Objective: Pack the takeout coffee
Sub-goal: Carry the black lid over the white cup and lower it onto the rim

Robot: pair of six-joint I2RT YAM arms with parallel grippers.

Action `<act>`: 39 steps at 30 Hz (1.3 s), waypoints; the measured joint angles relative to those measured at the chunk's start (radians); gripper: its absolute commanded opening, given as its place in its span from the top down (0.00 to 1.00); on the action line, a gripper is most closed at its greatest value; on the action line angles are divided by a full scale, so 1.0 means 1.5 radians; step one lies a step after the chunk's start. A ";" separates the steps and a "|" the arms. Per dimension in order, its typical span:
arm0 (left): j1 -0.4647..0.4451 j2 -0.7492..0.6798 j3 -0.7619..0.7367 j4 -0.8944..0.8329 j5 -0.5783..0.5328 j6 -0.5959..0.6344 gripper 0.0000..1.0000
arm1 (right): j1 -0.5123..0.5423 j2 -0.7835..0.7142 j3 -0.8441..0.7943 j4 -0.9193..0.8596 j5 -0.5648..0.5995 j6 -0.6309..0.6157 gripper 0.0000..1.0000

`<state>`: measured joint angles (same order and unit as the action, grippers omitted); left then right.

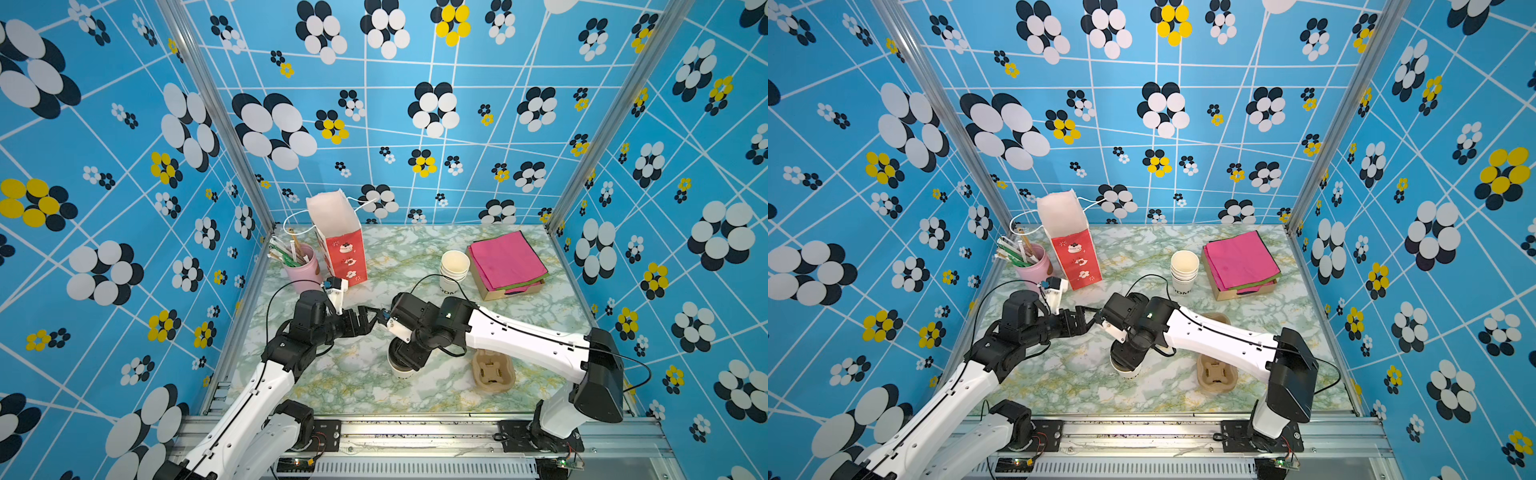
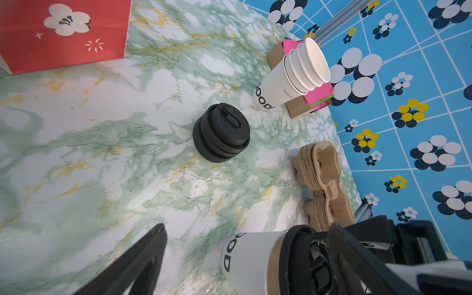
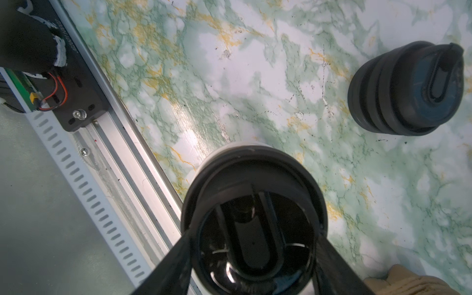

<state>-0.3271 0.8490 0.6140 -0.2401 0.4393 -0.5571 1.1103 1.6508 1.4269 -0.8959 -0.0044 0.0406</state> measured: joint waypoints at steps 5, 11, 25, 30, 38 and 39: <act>0.000 0.001 0.000 0.000 0.000 0.000 0.01 | 0.005 0.012 -0.006 0.010 0.000 0.000 0.39; 0.000 0.001 -0.005 0.000 0.002 0.000 0.01 | 0.006 0.019 -0.010 0.012 0.002 0.000 0.39; 0.000 0.005 -0.013 0.000 0.002 0.000 0.01 | 0.009 0.018 -0.021 0.033 -0.001 0.007 0.39; 0.000 0.005 -0.013 0.000 0.002 0.000 0.01 | 0.009 0.013 -0.030 0.042 -0.001 0.016 0.39; 0.000 0.008 -0.016 0.001 0.005 -0.001 0.01 | 0.010 0.010 -0.045 0.052 0.002 0.018 0.40; 0.000 0.009 -0.016 0.001 0.005 -0.001 0.01 | 0.010 0.008 -0.047 0.054 0.003 0.018 0.40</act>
<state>-0.3271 0.8631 0.5896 -0.2394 0.4465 -0.5583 1.1255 1.6634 1.3560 -0.8146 -0.0006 0.0677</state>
